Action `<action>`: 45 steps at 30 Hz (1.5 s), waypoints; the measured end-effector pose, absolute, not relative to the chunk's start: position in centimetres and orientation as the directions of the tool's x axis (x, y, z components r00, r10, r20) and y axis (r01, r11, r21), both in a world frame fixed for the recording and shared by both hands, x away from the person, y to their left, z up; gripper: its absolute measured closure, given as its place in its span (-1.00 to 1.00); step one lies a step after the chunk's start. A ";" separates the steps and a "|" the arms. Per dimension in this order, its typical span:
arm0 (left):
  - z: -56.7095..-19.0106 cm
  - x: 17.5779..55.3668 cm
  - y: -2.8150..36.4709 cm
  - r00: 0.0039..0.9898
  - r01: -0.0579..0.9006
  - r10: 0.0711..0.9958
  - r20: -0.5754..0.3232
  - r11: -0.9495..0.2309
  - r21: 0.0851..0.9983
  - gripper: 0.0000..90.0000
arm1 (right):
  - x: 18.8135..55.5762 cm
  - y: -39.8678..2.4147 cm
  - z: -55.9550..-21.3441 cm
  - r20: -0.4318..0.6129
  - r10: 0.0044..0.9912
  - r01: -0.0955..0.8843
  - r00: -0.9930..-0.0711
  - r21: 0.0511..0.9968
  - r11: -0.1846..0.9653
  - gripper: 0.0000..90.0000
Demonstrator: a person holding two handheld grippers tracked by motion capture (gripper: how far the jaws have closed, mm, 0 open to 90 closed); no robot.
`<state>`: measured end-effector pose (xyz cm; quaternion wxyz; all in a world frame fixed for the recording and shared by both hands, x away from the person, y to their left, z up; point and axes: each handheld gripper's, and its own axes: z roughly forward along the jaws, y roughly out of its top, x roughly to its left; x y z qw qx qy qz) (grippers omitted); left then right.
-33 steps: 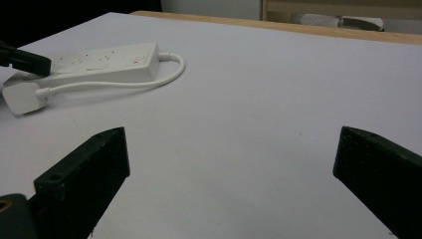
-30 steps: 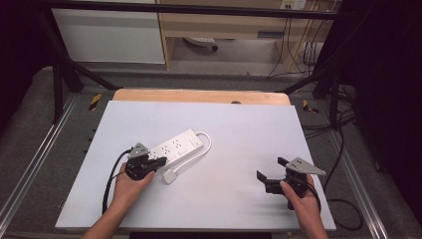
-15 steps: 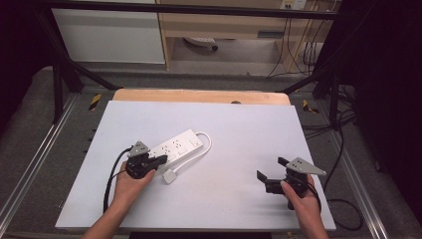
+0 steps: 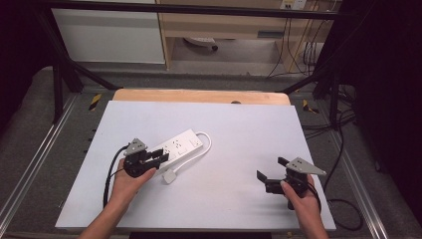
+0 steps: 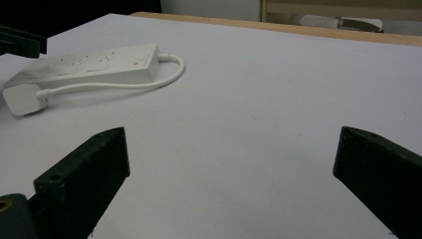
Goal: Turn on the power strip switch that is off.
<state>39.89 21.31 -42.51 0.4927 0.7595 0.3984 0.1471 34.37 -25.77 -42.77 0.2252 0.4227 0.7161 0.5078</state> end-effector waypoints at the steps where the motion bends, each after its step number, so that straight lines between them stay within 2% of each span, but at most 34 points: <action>1: -42.4 39.9 21.3 0.643 0.452 0.749 -0.162 -0.199 0.870 0.32 | 34.4 -25.8 -42.8 0.106 0.834 0.377 -0.541 0.917 0.128 -0.96; 9: -41.5 39.9 21.2 0.650 0.393 0.742 -0.163 -0.144 0.908 -0.20 | 34.4 -25.7 -42.8 0.105 0.834 0.377 -0.542 0.917 0.130 -0.96; 12: -41.2 39.9 21.1 0.637 0.392 0.755 -0.157 -0.142 0.909 -0.51 | 34.4 -25.7 -42.8 0.106 0.833 0.379 -0.543 0.916 0.130 -0.96; 15: -40.9 39.9 21.2 0.626 0.389 0.765 -0.151 -0.139 0.911 -0.73 | 34.4 -25.6 -42.9 0.107 0.833 0.379 -0.543 0.916 0.130 -0.96; 29: -40.2 39.9 22.1 0.602 0.402 0.774 -0.194 -0.084 0.912 -0.85 | 34.4 -25.6 -42.9 0.104 0.833 0.378 -0.543 0.916 0.131 -0.96; 45: -38.5 39.3 23.9 0.595 0.373 0.780 -0.191 -0.058 0.926 -0.86 | 34.5 -25.5 -42.9 0.103 0.832 0.377 -0.545 0.917 0.134 -0.96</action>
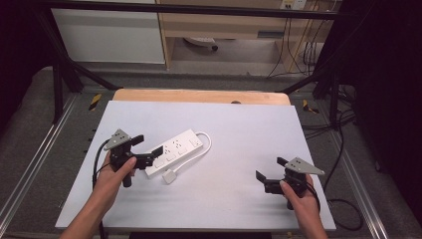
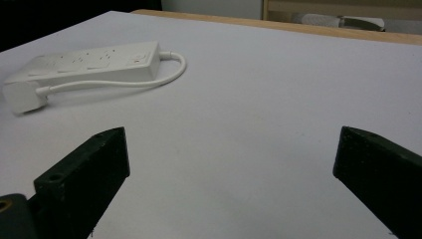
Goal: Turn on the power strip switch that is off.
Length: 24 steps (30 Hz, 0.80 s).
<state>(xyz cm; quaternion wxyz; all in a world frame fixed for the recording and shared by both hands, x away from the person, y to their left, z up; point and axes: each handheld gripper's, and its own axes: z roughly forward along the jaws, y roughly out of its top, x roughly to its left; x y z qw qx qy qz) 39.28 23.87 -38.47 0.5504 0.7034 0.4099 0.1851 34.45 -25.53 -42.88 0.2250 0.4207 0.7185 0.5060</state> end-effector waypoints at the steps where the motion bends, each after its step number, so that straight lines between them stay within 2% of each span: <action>1: -38.4 39.2 24.0 0.596 0.372 0.780 -0.190 -0.058 0.927 -0.86 | 34.5 -25.5 -42.9 0.102 0.832 0.377 -0.545 0.916 0.134 -0.96; 12: -37.4 39.0 24.9 0.591 0.357 0.784 -0.187 -0.047 0.933 -0.86 | 34.4 -25.6 -42.8 0.104 0.832 0.376 -0.545 0.917 0.131 -0.96; 24: -35.8 37.2 27.6 0.579 0.338 0.796 -0.176 -0.037 0.941 -0.86 | 34.4 -25.3 -42.9 0.096 0.829 0.376 -0.551 0.915 0.143 -0.96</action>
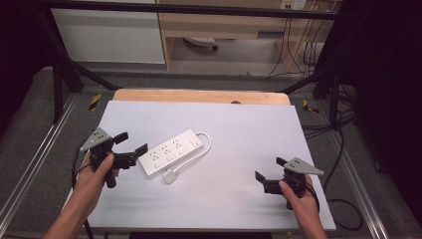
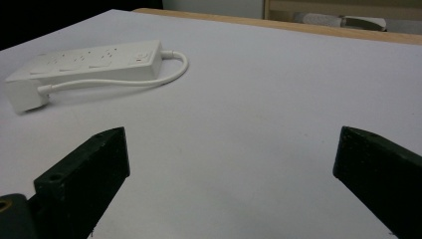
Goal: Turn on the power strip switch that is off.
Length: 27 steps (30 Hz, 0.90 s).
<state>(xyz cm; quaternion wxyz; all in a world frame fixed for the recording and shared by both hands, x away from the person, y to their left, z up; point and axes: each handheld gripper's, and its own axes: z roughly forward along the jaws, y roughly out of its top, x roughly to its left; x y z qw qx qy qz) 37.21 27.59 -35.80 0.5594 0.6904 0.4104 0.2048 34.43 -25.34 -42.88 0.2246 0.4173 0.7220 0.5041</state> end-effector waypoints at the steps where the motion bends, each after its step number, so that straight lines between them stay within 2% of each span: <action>1: -35.7 37.0 27.8 0.577 0.335 0.797 -0.177 -0.033 0.942 -0.86 | 34.5 -25.3 -42.9 0.096 0.829 0.376 -0.550 0.915 0.144 -0.96; 13: -36.0 35.0 30.6 0.550 0.328 0.816 -0.179 -0.014 0.945 -0.86 | 34.5 -25.3 -43.0 0.099 0.831 0.380 -0.548 0.914 0.141 -0.96; 27: -38.1 32.9 33.8 0.493 0.318 0.850 -0.187 0.024 0.948 -0.85 | 34.5 -25.2 -43.0 0.099 0.830 0.381 -0.549 0.913 0.143 -0.96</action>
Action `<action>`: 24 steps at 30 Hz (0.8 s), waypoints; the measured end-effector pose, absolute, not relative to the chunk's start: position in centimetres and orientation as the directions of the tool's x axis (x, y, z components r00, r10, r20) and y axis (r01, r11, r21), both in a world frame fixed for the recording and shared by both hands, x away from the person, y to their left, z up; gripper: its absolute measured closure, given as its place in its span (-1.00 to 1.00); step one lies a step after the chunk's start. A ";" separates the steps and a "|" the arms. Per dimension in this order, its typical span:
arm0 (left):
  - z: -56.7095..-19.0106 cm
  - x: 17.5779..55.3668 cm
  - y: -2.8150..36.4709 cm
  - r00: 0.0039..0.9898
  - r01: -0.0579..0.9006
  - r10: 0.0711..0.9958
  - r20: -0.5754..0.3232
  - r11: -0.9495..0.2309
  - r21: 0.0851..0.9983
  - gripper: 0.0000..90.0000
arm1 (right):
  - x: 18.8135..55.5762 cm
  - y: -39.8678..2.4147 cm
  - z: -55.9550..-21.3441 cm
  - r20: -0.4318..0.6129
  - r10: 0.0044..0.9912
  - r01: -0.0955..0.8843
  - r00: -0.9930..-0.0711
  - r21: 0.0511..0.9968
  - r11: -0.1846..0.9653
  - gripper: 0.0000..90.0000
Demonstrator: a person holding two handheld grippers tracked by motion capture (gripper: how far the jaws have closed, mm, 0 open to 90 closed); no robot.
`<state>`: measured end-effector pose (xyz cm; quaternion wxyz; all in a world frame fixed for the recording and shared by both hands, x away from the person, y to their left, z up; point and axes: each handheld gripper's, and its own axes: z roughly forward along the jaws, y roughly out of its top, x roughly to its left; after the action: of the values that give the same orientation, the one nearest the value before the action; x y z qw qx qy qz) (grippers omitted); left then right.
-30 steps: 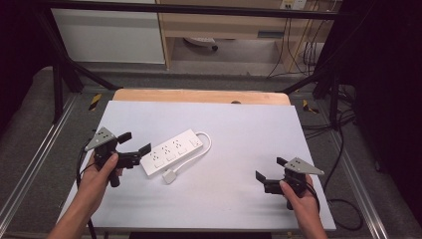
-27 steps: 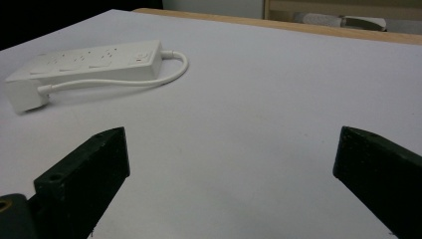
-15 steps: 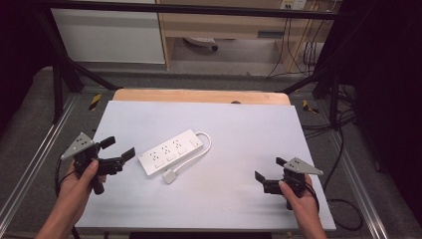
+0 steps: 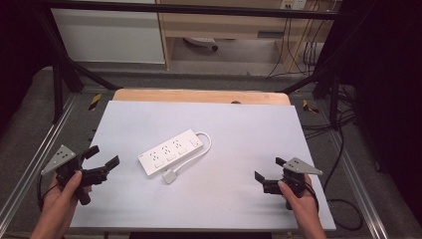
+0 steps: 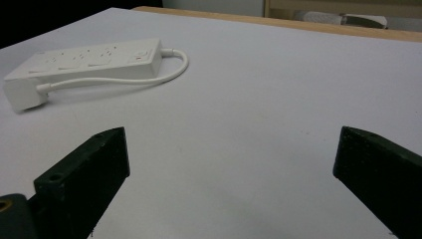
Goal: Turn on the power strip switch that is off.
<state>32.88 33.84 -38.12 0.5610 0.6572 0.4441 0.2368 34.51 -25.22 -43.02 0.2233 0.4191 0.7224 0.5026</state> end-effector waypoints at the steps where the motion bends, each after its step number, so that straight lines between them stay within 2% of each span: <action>1: -38.3 32.8 34.0 0.491 0.319 0.851 -0.185 0.022 0.948 -0.85 | 34.5 -25.2 -43.0 0.100 0.830 0.382 -0.548 0.913 0.143 -0.96; 11: -40.3 32.1 35.0 0.470 0.328 0.862 -0.188 0.027 0.944 -0.84 | 34.5 -25.3 -43.0 0.098 0.831 0.381 -0.547 0.913 0.143 -0.96; 24: -42.1 32.0 34.1 0.490 0.383 0.857 -0.161 -0.046 0.923 -0.84 | 34.6 -25.4 -43.1 0.095 0.833 0.383 -0.545 0.912 0.146 -0.96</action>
<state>32.01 34.13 -42.09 0.5229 0.6868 0.4513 0.2264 34.62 -25.39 -43.09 0.2253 0.4205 0.7227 0.5001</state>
